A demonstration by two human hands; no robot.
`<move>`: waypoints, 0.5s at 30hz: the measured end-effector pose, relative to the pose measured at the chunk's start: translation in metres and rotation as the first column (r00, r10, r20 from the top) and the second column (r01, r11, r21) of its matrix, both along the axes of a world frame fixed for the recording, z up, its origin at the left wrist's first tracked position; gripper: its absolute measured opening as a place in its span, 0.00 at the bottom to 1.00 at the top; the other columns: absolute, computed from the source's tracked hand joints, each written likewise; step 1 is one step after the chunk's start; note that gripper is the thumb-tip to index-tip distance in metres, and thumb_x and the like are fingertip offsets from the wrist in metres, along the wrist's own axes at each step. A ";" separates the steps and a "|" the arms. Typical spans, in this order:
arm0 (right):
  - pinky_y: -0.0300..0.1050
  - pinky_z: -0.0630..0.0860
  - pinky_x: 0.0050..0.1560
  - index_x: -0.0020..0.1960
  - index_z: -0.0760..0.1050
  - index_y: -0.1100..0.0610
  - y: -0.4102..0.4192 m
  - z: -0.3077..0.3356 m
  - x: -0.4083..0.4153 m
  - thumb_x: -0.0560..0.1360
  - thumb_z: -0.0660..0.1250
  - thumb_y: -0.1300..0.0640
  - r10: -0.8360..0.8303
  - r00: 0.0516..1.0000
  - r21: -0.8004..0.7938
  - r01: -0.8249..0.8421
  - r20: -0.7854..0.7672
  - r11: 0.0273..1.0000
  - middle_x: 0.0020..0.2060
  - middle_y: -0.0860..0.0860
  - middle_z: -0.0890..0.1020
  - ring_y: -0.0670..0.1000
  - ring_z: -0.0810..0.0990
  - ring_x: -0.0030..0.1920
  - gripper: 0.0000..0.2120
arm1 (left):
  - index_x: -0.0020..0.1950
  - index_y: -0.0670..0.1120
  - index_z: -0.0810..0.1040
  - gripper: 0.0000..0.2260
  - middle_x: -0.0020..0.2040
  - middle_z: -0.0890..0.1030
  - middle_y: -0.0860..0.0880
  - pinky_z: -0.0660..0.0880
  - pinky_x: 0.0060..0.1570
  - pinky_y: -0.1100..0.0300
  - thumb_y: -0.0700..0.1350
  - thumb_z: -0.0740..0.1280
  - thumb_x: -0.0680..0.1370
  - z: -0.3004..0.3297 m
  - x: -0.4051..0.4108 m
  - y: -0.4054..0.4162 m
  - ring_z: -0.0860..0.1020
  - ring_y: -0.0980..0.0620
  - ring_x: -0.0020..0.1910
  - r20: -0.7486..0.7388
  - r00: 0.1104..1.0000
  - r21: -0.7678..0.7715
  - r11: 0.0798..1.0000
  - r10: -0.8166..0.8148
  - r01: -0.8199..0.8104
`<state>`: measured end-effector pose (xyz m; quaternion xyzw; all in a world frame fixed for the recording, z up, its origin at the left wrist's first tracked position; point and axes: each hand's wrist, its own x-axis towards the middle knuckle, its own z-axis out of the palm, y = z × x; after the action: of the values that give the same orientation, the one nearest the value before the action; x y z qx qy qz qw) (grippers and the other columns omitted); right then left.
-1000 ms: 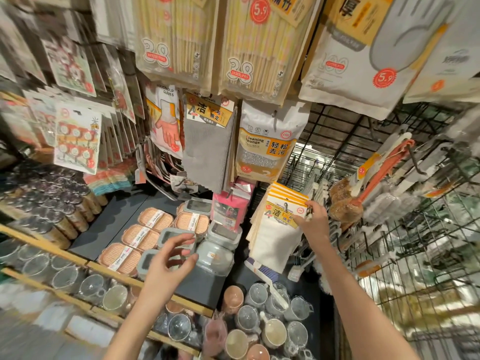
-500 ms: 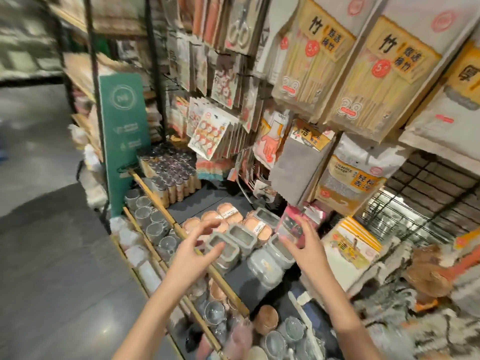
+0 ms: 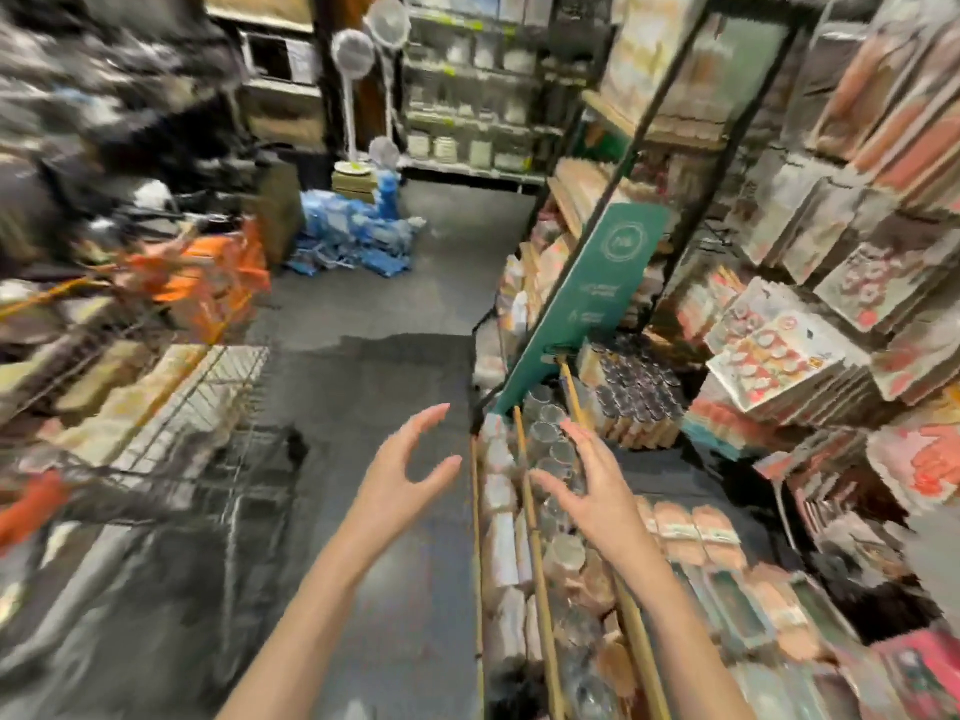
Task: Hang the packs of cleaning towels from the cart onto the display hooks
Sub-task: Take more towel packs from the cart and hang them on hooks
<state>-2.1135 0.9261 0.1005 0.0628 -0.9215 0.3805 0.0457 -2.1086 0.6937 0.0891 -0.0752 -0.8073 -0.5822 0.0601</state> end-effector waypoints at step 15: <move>0.50 0.51 0.75 0.74 0.56 0.49 -0.253 -0.011 -0.202 0.72 0.65 0.41 0.399 0.917 0.015 -0.400 0.017 0.917 0.70 0.38 0.58 0.44 0.52 0.75 0.36 | 0.67 0.62 0.68 0.24 0.67 0.74 0.59 0.64 0.66 0.65 0.44 0.70 0.77 -0.015 -0.159 -0.217 0.68 0.67 0.66 0.068 0.943 0.055 0.942 0.327 -0.330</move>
<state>-2.3152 0.6727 0.0897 0.2475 -0.8930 0.3737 -0.0396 -2.2680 0.4770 0.0739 0.0792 -0.7903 -0.5922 0.1355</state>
